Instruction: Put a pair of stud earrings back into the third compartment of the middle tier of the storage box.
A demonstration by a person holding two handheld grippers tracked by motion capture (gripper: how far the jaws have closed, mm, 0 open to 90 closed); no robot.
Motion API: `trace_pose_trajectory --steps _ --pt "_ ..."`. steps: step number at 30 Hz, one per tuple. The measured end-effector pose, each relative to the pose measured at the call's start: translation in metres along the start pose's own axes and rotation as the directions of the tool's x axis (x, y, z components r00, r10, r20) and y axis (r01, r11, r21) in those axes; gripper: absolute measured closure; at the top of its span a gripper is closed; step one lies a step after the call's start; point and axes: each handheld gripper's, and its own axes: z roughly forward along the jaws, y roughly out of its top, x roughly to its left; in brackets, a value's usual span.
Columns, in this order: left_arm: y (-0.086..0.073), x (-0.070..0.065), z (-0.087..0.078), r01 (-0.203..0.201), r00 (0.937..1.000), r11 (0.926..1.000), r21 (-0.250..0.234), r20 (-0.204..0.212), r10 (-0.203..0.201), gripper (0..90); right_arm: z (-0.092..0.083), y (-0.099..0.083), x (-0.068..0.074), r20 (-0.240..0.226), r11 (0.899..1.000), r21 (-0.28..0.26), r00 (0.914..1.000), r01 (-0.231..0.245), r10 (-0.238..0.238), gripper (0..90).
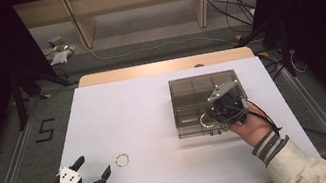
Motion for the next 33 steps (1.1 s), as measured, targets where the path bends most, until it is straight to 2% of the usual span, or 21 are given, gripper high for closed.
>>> trace_pose_trajectory --steps 17,25,33 --pt "0.0 0.0 0.0 -0.002 1.0 1.0 0.001 -0.003 0.002 6.8 -0.009 -0.035 -0.025 0.067 0.997 0.027 0.9954 -0.071 0.069 86.3" --pt "0.0 0.0 0.0 -0.001 1.0 1.0 -0.001 -0.002 0.001 6.8 -0.011 -0.045 -0.034 0.084 0.994 0.032 0.9913 -0.104 0.101 86.3" --pt "0.0 0.0 0.0 0.0 1.0 1.0 -0.001 -0.003 0.0 6.9 -0.007 -0.049 -0.038 0.103 0.992 0.054 0.9891 -0.111 0.105 86.3"
